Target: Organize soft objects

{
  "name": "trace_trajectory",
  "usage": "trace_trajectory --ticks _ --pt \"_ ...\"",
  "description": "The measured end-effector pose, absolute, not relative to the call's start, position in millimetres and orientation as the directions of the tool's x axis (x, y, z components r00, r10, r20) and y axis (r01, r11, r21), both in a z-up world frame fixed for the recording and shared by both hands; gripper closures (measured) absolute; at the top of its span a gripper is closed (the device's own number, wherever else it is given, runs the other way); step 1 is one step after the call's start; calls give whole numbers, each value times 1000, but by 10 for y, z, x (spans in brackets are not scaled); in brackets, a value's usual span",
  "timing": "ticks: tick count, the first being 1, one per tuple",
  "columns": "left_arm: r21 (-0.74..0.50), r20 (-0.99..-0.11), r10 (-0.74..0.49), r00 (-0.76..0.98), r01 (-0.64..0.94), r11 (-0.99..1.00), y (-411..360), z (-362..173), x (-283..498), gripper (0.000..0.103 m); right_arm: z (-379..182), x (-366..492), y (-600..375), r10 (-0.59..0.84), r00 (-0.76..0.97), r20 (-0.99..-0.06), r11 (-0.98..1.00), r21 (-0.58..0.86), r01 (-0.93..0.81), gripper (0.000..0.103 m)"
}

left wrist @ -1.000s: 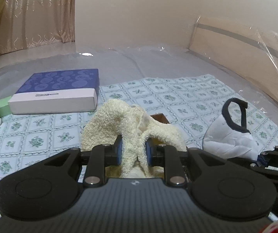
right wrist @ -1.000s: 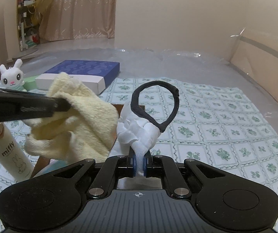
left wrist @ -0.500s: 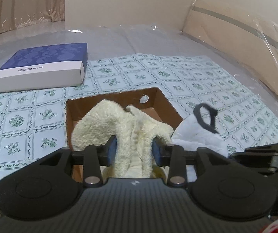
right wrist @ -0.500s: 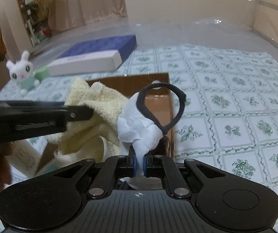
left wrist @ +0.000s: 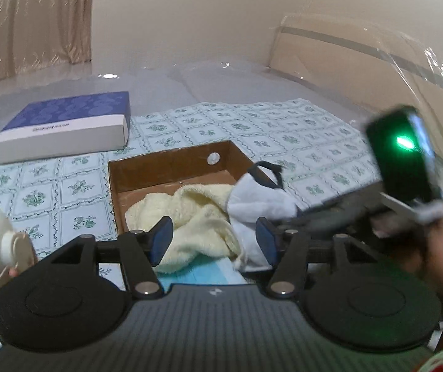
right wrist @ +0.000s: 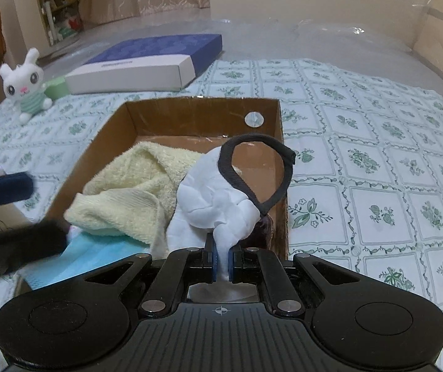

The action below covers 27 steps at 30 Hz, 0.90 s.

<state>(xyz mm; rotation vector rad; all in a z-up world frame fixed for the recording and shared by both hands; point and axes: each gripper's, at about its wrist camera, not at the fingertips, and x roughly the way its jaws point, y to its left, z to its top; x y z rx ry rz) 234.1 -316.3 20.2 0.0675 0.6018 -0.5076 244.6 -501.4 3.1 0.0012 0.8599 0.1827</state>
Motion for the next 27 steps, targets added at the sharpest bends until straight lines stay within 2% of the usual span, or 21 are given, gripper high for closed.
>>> trace_trajectory --ticks 8,10,12,13,19,27 --pt "-61 -571 -444 691 503 862 -3141 80 2166 48 -62 2515 -5011 153 622 -768 984 62 -167 96" --pt "-54 -568 -436 698 498 866 -3118 72 2146 48 -17 2474 -5054 158 636 -756 984 69 -163 85" --pt "-53 -564 -436 701 496 867 -3086 72 2107 48 46 2411 -5071 157 655 -739 984 63 -164 53" --pt "-55 -564 -436 701 495 867 -3066 76 2087 48 93 2357 -5095 172 667 -725 983 78 -168 48" --pt "-70 -570 -435 697 486 871 -2969 65 1963 48 330 2087 -5197 202 710 -675 979 133 -152 45" --pt "-97 -587 -422 691 457 884 -2877 58 1813 35 496 1660 -5245 199 737 -646 976 195 -93 41"
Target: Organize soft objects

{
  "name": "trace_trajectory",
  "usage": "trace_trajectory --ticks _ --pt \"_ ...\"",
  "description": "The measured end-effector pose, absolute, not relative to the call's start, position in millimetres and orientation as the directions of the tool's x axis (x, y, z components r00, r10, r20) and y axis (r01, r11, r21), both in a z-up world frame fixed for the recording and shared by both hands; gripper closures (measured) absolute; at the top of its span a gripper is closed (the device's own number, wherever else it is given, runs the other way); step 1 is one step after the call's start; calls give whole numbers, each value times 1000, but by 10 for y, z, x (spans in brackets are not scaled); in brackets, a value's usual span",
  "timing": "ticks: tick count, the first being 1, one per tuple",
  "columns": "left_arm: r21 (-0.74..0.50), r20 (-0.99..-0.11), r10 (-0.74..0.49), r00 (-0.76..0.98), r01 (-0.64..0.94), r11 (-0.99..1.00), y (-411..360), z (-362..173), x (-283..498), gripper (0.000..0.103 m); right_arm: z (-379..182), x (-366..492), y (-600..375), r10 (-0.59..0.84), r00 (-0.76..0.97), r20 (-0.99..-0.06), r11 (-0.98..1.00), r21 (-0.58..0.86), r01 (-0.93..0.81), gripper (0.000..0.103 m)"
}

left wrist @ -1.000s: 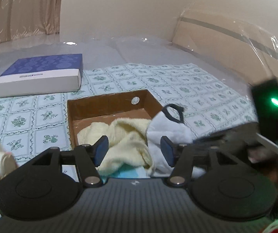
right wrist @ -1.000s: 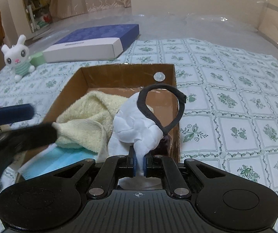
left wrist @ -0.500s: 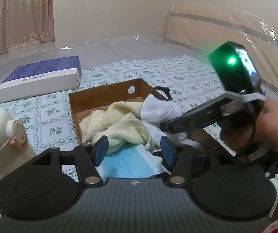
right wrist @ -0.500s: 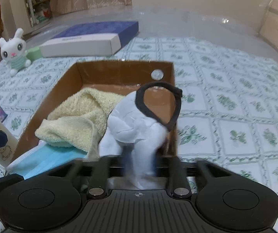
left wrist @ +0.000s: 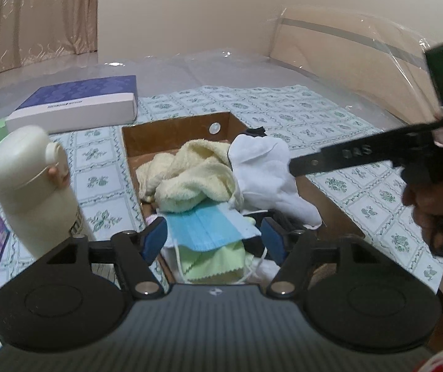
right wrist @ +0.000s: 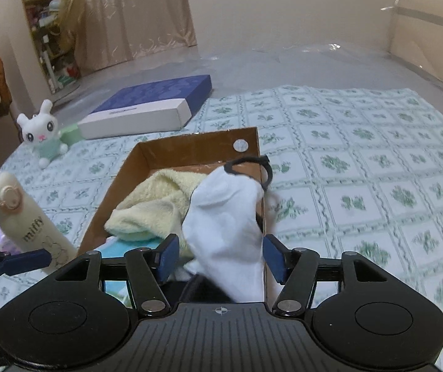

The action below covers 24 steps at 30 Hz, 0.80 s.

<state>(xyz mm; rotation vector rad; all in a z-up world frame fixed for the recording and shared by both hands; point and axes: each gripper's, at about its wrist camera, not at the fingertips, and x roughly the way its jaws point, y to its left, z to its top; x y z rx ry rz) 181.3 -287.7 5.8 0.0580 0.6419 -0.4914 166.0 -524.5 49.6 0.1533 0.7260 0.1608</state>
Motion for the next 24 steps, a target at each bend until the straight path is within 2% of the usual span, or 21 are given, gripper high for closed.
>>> trace_trajectory --ticks 8,17,24 --pt "-80 -596 -379 708 417 905 -2721 61 1592 18 512 1190 -5218 168 745 -646 972 234 -16 33" --pt "-76 -602 -326 729 354 932 -2463 114 1342 8 604 668 -5071 139 761 -633 955 289 65 26" --pt "-119 -614 -324 719 322 939 -2296 144 1101 6 687 349 -4825 97 758 -645 975 215 57 25"
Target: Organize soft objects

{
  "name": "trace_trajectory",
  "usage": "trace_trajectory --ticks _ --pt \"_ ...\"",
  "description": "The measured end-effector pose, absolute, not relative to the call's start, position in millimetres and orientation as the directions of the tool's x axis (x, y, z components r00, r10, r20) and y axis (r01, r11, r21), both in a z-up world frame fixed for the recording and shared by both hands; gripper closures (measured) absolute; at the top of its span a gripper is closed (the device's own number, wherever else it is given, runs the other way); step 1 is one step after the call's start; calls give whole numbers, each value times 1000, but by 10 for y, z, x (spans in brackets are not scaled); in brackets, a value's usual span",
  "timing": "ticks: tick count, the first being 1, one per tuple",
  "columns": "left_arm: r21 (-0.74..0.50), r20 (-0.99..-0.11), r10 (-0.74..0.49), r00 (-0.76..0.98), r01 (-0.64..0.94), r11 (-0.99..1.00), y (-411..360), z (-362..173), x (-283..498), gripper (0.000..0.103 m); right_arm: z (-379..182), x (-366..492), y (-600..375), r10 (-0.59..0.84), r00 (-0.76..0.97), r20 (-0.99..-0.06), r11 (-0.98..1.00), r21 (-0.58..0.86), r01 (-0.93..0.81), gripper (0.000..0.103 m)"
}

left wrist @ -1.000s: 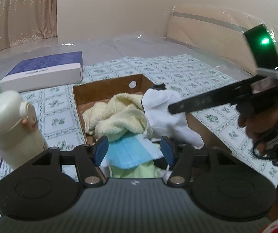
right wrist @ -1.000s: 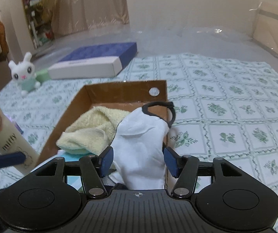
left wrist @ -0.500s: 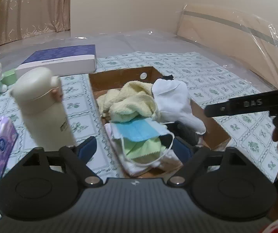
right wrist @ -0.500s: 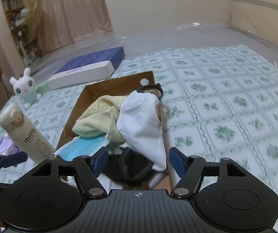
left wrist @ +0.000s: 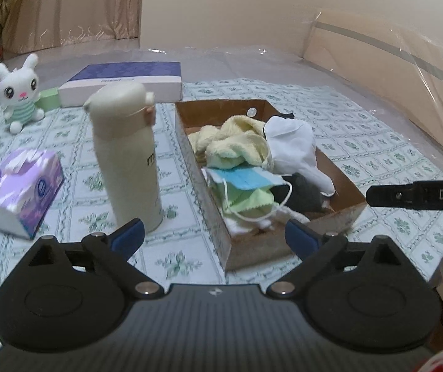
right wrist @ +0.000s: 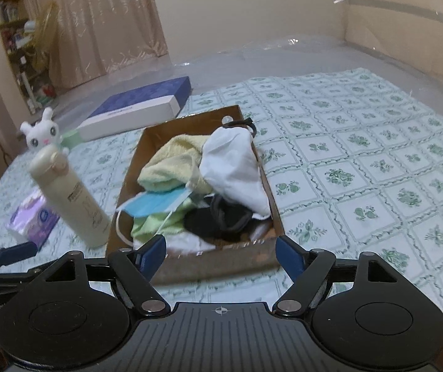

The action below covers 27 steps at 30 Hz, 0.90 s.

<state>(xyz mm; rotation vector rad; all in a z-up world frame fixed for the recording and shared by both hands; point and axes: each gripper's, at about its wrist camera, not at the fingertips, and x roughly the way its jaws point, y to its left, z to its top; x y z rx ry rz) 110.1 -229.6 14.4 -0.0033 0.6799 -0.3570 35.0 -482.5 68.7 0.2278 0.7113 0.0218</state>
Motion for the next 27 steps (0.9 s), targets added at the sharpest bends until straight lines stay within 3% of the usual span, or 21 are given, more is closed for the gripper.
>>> trace_trajectory --ticks 4,27 --pt "-130 -622 -308 720 293 947 -2196 150 929 1 730 187 -4715 92 757 -647 979 198 50 25" --pt "-161 -679 -285 677 241 957 -1713 259 392 2 799 -352 -4083 87 744 -662 990 139 8 25"
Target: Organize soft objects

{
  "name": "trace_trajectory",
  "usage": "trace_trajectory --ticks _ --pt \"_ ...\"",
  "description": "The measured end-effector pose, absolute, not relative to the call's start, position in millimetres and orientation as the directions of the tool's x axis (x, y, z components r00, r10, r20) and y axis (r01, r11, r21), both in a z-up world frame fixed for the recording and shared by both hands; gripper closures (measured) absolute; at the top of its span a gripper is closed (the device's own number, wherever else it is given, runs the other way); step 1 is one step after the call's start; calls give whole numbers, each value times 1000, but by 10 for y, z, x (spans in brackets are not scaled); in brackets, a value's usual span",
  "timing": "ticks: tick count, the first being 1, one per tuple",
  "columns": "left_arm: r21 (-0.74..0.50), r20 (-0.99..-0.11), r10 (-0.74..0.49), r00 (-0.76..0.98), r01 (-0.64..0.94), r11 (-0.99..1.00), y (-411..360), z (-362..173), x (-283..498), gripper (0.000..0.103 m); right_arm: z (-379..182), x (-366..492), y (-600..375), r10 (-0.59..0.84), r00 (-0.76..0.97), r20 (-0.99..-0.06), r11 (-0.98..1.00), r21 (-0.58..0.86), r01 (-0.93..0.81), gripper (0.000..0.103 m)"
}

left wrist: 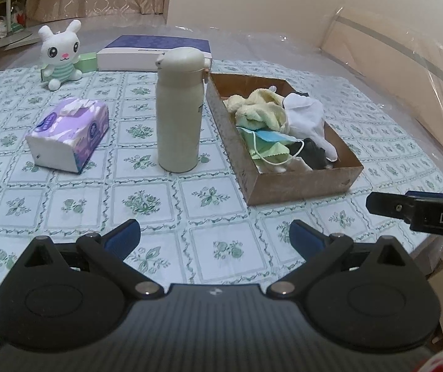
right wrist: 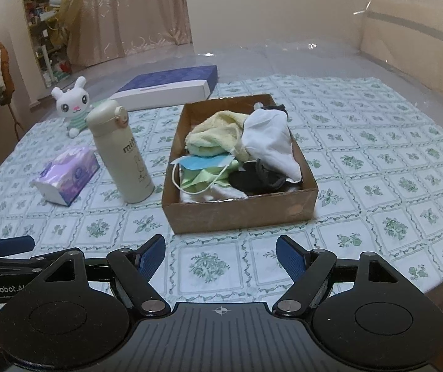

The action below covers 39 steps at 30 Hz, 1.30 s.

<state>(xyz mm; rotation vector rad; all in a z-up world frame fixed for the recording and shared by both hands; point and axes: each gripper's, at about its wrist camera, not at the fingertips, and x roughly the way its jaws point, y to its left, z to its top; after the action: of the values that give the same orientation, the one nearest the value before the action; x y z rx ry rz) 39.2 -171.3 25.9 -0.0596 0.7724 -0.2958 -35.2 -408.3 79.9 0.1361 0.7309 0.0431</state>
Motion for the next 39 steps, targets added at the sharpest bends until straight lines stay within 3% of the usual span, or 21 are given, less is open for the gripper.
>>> trace_trajectory --ticks 39 --pt "-175 -668 -285 688 227 958 -1399 334 -35 1 867 -780 -3685 88 743 -664 994 106 -22 25"
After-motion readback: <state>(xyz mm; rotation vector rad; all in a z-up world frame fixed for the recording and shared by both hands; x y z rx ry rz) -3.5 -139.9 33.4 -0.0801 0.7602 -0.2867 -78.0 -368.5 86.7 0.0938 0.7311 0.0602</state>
